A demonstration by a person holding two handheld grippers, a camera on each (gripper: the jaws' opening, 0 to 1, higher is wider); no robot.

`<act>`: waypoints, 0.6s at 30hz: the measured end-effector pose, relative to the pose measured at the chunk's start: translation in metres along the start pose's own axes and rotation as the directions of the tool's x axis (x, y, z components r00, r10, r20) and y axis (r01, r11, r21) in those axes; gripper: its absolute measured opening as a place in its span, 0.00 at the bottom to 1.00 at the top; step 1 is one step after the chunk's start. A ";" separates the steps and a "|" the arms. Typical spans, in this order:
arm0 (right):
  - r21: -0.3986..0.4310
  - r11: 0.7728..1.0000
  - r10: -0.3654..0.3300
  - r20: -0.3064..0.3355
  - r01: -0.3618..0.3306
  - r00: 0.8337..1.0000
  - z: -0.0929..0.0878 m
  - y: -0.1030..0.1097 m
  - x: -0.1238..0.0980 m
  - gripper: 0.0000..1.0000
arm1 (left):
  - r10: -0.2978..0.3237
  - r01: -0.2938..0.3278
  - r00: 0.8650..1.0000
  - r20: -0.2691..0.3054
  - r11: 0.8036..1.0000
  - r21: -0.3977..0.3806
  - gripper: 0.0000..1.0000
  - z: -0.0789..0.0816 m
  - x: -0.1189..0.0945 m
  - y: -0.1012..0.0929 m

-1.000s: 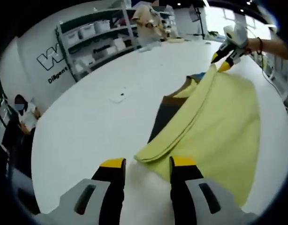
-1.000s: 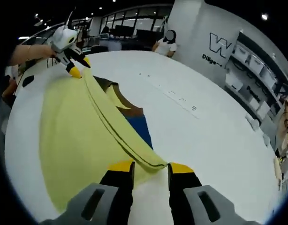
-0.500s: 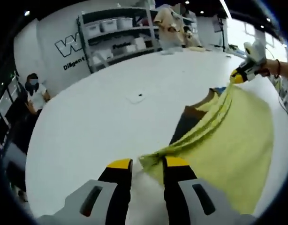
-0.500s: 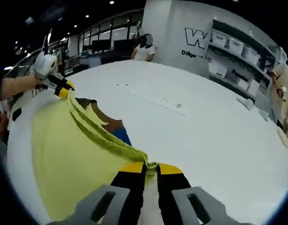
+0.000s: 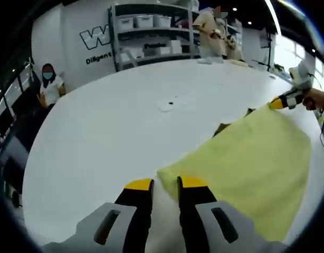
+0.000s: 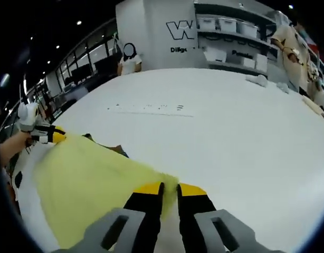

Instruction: Fold the garment on the visible template until the final outline fits inside the template.

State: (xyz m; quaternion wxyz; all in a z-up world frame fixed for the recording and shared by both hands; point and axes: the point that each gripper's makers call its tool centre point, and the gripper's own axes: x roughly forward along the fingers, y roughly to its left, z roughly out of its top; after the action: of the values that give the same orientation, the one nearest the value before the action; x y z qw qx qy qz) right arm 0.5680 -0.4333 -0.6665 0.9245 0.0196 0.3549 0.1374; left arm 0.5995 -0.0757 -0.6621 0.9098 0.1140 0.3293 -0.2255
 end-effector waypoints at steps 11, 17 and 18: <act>0.133 0.990 0.041 -0.024 -0.038 0.999 -0.005 0.015 -0.019 0.34 | -0.028 0.029 1.000 0.006 0.996 -0.086 0.31 0.004 -0.027 -0.011; 0.151 0.985 0.092 -0.028 -0.087 0.995 -0.009 0.030 -0.034 0.49 | -0.065 0.071 0.996 0.056 0.990 -0.124 0.41 0.004 -0.046 -0.026; 0.134 0.986 0.110 -0.034 -0.104 0.993 -0.011 0.035 -0.038 0.50 | -0.065 0.072 0.996 0.057 0.990 -0.124 0.42 0.003 -0.048 -0.029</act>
State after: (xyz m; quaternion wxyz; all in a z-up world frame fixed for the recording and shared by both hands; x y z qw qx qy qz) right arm 0.5254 -0.4105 -0.6451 0.9050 0.0968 0.3806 0.1635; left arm 0.5541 -0.0853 -0.6302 0.9154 0.0388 0.3223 -0.2382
